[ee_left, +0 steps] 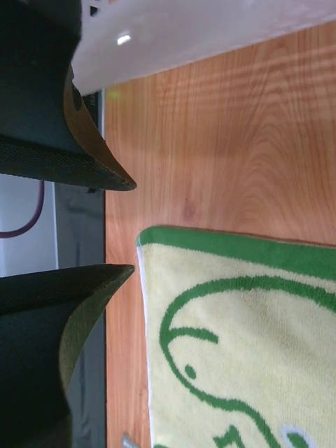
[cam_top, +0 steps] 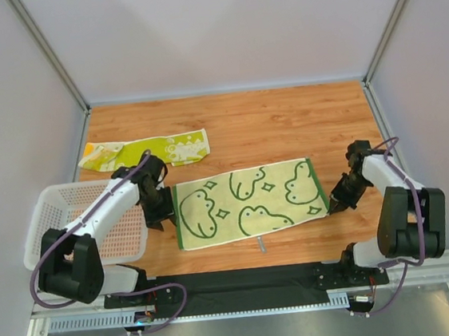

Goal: Roll the towels
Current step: Flatten the towel, then fold the towel

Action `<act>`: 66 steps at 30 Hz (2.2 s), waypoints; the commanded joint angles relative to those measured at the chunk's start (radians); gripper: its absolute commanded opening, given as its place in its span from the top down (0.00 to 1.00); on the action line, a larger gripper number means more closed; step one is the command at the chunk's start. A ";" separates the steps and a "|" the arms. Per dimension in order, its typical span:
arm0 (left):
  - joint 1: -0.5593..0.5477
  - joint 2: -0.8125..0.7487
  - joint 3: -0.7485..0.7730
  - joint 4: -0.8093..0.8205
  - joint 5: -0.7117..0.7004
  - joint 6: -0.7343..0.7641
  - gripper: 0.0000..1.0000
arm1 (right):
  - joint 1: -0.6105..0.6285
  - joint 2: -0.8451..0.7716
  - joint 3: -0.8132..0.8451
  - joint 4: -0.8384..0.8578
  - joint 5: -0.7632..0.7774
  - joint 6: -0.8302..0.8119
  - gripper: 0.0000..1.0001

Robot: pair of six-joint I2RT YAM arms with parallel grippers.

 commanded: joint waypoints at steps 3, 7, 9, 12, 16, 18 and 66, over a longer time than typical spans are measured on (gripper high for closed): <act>-0.079 0.034 -0.005 0.006 -0.032 -0.037 0.47 | -0.089 -0.146 0.012 -0.102 0.119 0.071 1.00; -0.134 0.021 -0.026 -0.037 -0.039 -0.065 0.47 | -0.112 -0.163 -0.020 -0.111 0.100 0.071 1.00; -0.194 0.005 -0.036 -0.046 -0.040 -0.103 0.47 | -0.112 -0.140 -0.047 -0.093 0.066 0.071 1.00; -0.251 0.006 -0.048 -0.049 -0.038 -0.141 0.47 | -0.112 -0.123 -0.074 -0.068 0.030 0.070 1.00; -0.286 0.002 -0.098 0.003 0.006 -0.170 0.47 | -0.112 -0.118 -0.073 -0.057 0.040 0.050 1.00; -0.299 -0.003 -0.144 0.050 0.039 -0.199 0.47 | -0.112 -0.118 -0.074 -0.054 0.038 0.048 1.00; -0.302 0.115 0.142 -0.080 0.080 -0.106 1.00 | -0.104 -0.232 0.012 -0.182 0.024 0.042 1.00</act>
